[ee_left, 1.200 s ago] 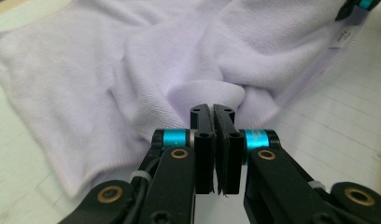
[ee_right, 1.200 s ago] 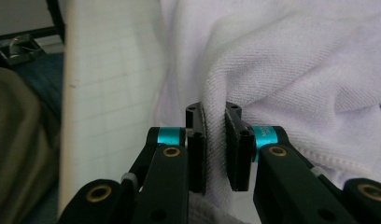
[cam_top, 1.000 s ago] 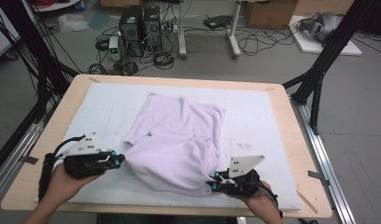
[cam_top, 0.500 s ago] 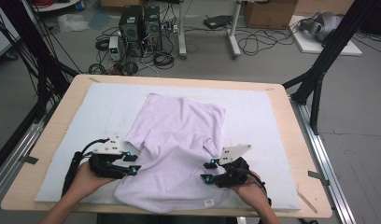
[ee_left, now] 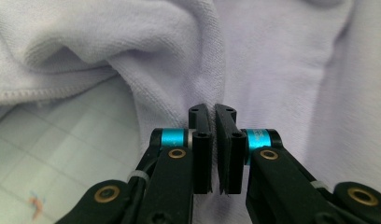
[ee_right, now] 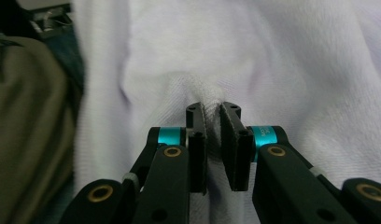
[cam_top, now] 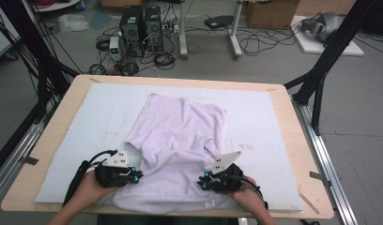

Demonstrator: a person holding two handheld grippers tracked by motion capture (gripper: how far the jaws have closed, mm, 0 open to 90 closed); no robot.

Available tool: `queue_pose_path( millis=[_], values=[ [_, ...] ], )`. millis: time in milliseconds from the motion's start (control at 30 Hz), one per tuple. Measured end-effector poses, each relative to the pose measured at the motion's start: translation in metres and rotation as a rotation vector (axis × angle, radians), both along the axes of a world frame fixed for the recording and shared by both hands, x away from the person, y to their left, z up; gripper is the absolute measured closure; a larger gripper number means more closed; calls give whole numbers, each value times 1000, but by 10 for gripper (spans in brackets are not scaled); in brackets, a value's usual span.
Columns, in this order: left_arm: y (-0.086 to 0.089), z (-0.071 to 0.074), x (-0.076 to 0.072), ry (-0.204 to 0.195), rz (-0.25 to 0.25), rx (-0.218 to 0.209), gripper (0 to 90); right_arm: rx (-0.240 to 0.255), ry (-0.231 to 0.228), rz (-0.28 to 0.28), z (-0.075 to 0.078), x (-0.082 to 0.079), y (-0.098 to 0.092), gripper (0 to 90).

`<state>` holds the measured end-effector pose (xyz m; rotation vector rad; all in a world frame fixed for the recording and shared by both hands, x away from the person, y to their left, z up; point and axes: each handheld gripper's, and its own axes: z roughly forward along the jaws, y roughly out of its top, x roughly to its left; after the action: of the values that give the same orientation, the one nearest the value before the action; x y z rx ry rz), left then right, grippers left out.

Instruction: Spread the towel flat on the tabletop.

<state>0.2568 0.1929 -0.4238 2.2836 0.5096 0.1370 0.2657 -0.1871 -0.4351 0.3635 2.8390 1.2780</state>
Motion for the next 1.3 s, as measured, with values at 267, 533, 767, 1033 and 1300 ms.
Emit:
queue_pose_path(
  millis=[267,533,767,1033,1300],
  values=[
    [15,20,-51,-23,-57,-52,838,62,35,135,18,-51,0,791],
    [12,8,-15,-52,42,-31,613,42,-64,-42,26,-24,-6,586],
    [-3,-12,10,3,57,-1,707,-46,-46,-91,-5,9,7,606],
    [7,-5,-5,7,37,-48,875,-30,-3,-28,-1,2,-3,864],
    [21,14,-6,-48,84,-93,679,72,-29,-54,17,-11,-27,760]
  ],
)
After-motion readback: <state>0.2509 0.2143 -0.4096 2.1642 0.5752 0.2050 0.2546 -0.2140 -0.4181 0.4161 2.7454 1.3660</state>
